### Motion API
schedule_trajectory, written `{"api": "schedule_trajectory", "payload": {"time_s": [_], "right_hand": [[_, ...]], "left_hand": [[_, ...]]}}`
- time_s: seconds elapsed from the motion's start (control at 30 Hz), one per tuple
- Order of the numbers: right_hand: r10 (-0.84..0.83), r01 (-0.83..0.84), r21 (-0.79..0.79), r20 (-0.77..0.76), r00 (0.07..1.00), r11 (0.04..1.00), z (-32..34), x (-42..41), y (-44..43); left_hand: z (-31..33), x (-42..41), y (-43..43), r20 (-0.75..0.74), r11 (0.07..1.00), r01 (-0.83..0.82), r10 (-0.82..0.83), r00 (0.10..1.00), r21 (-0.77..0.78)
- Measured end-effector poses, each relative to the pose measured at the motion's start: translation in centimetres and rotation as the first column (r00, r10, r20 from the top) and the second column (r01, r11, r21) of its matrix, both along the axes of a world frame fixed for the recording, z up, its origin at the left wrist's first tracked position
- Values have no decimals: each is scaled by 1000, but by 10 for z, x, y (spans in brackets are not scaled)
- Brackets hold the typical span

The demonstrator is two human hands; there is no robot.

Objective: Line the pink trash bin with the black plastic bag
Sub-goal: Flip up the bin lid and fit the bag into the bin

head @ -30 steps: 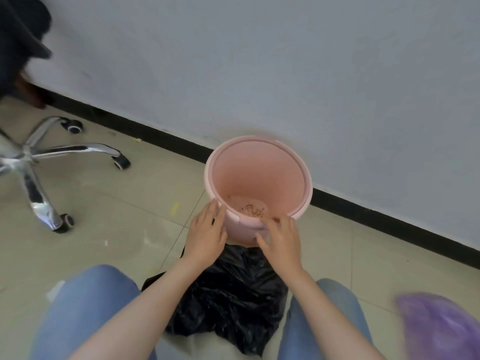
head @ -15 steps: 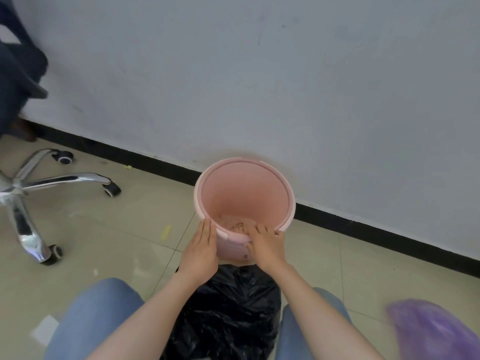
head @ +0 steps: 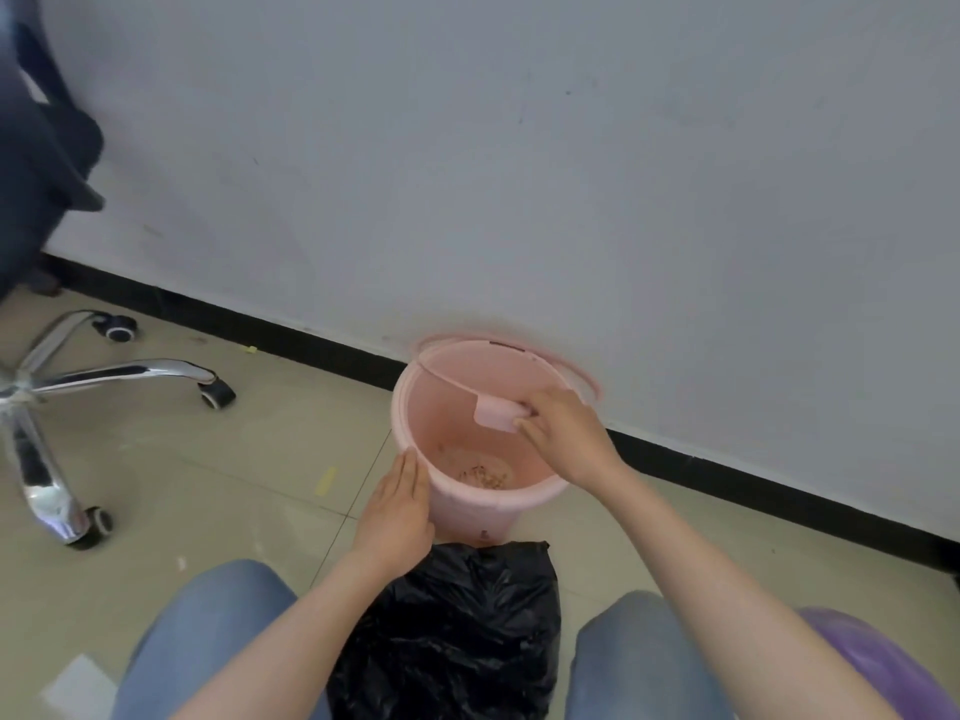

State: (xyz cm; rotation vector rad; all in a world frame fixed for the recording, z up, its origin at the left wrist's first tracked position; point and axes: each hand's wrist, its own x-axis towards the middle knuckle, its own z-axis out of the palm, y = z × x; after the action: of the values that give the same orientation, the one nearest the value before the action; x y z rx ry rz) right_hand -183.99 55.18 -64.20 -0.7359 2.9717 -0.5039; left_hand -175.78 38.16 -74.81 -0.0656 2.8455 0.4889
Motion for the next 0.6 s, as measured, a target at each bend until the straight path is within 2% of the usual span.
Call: {"api": "schedule_trajectory", "payload": {"time_s": [0.1, 0.23, 0.3, 0.37, 0.4, 0.6], "right_hand": [[-1, -5, -87, -72, 997, 996, 22, -15, -3], [-86, 57, -150, -196, 977, 987, 42, -39, -7], [-118, 82, -113, -368, 922, 990, 50, -53, -13], [-157, 135, -82, -573, 804, 987, 58, -71, -21], [-171, 169, -63, -624, 763, 984, 62, -79, -24], [-98, 259, 139, -680, 727, 956, 64, -112, -35]], "left_hand": [[5, -4, -4, 25, 1000, -2, 2, 1000, 12], [13, -9, -10, 72, 1000, 30, -30, 997, 3], [17, -13, -12, 97, 999, 40, -40, 995, 3], [18, -17, -13, 108, 999, 42, -42, 993, 7], [18, -18, -13, 112, 999, 43, -44, 993, 7], [16, -15, -12, 114, 999, 28, -31, 993, 23]]}}
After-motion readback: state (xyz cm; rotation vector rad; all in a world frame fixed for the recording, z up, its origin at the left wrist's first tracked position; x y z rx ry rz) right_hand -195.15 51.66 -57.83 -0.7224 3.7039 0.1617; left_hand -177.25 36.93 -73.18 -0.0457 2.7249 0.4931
